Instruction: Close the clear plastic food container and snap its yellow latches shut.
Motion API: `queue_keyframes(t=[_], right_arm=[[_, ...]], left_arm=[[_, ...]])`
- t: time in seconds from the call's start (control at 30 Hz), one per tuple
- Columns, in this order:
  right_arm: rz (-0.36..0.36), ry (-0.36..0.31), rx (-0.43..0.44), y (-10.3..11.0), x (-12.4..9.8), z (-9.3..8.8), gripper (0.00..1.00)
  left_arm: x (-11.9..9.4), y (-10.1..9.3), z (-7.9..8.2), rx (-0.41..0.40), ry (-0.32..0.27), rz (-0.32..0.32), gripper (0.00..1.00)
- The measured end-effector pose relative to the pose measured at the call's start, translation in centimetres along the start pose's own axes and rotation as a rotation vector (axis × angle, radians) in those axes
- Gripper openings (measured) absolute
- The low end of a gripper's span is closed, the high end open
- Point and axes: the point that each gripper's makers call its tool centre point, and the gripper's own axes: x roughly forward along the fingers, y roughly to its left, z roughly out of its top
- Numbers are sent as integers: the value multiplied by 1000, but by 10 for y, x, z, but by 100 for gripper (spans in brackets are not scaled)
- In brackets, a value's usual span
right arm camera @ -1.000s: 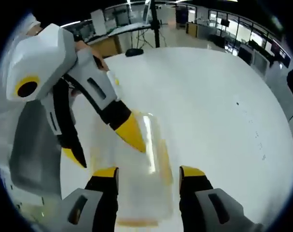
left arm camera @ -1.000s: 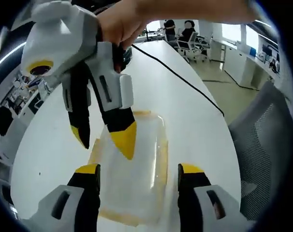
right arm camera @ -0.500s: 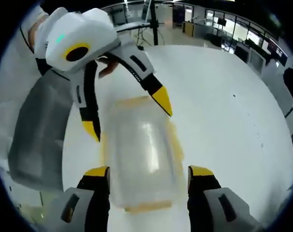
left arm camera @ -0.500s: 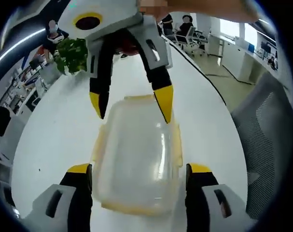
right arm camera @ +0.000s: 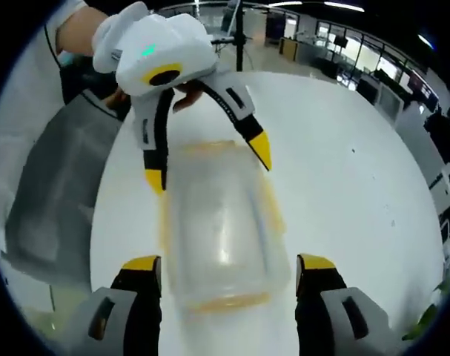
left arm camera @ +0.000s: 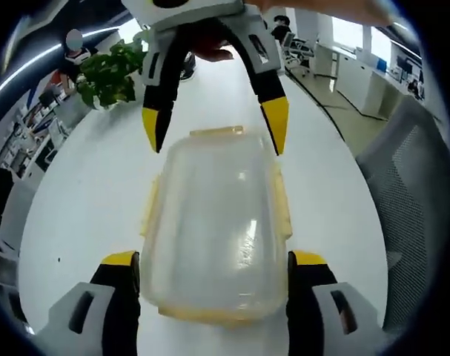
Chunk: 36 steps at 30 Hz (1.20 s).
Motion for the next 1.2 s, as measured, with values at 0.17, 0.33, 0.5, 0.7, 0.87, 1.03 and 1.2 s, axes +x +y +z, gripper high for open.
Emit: queue_keyframes(t=[0.17,0.33,0.5,0.7,0.87,1.03,1.2], right_arm=[[-27,0,-45,2,7,-1,76],[-49,12,-78,1,10,-2,76],[-34,14,-58,2,12,-4,74],[-39,24,-55,3,12,-3,73],[-37,24,-45,7,14,1,73],[-34,30,-47,9,18,7,73],[-32,25,-51,12,23,15,73]], left_arm=[[2,-1,-1,11,6,0,83],[2,-1,-2,22,9,4,84],[2,-1,-1,27,10,5,83],[1,-1,-2,30,5,3,83],[-2,-3,-5,40,6,-1,83],[-6,-4,-11,35,1,2,83],[-12,-6,-20,32,6,5,83]])
